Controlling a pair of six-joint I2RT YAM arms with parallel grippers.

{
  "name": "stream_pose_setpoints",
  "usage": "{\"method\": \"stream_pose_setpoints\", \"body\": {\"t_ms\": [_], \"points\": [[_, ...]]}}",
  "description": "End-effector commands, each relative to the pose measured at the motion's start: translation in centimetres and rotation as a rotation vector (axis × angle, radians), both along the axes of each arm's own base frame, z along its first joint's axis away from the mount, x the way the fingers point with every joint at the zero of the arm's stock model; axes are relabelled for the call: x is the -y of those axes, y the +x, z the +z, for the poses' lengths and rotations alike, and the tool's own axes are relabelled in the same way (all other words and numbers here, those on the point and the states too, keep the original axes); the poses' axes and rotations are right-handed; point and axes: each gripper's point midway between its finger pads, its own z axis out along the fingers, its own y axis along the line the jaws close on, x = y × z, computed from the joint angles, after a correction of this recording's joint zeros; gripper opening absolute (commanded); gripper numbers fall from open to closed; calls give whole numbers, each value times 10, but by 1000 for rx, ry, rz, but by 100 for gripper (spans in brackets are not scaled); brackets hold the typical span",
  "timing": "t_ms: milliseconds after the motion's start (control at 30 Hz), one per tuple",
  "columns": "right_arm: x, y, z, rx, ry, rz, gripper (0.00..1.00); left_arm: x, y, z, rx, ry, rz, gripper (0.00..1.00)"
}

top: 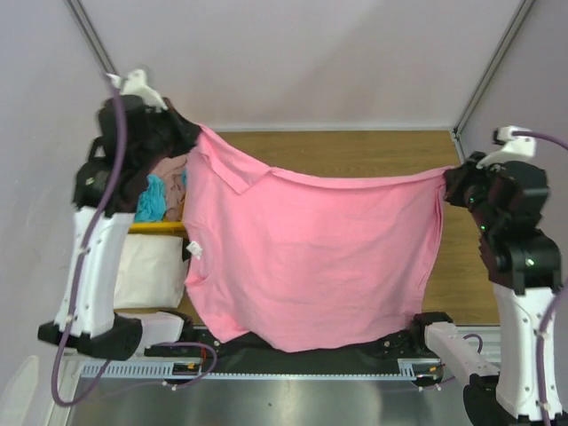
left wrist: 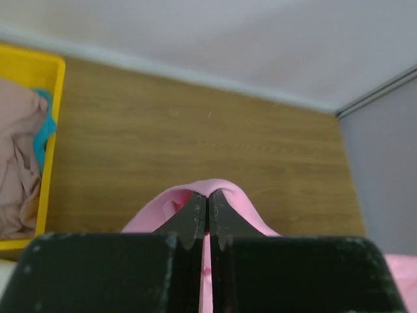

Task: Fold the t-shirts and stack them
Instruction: Flatten the tshirt out

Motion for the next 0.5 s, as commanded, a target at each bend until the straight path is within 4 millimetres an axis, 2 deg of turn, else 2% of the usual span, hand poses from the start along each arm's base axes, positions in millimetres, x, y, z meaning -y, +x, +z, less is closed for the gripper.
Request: {"method": "stream_pose_setpoints", "body": {"t_ms": [0, 67, 100, 133, 167, 200, 267, 333, 400, 467], "points": [[-7, 34, -10, 41, 22, 22, 0, 12, 26, -21, 14, -34, -18, 0], [-10, 51, -18, 56, 25, 36, 0, 20, 47, -46, -3, -39, -21, 0], [-11, 63, -43, 7, 24, 35, 0, 23, 53, -54, -12, -38, -25, 0], [-12, 74, -43, 37, 23, 36, 0, 25, 62, -67, -22, -36, -17, 0], [-12, 81, -54, 25, 21, 34, 0, 27, 72, -81, -47, -29, -9, 0], [-10, 88, -76, -11, 18, 23, 0, 28, 81, -86, -42, -29, 2, 0], [-11, 108, -93, -7, 14, 28, 0, 30, 95, -118, -89, -19, 20, 0], [-14, 125, -118, -32, 14, 38, 0, 32, 109, -129, -77, -21, 30, 0], [-15, 136, -131, -44, 19, 38, 0, 35, 123, -152, -100, -13, 34, 0], [-13, 153, -144, -53, 24, 29, 0, 36, 133, -164, -112, 2, 41, 0]]}}
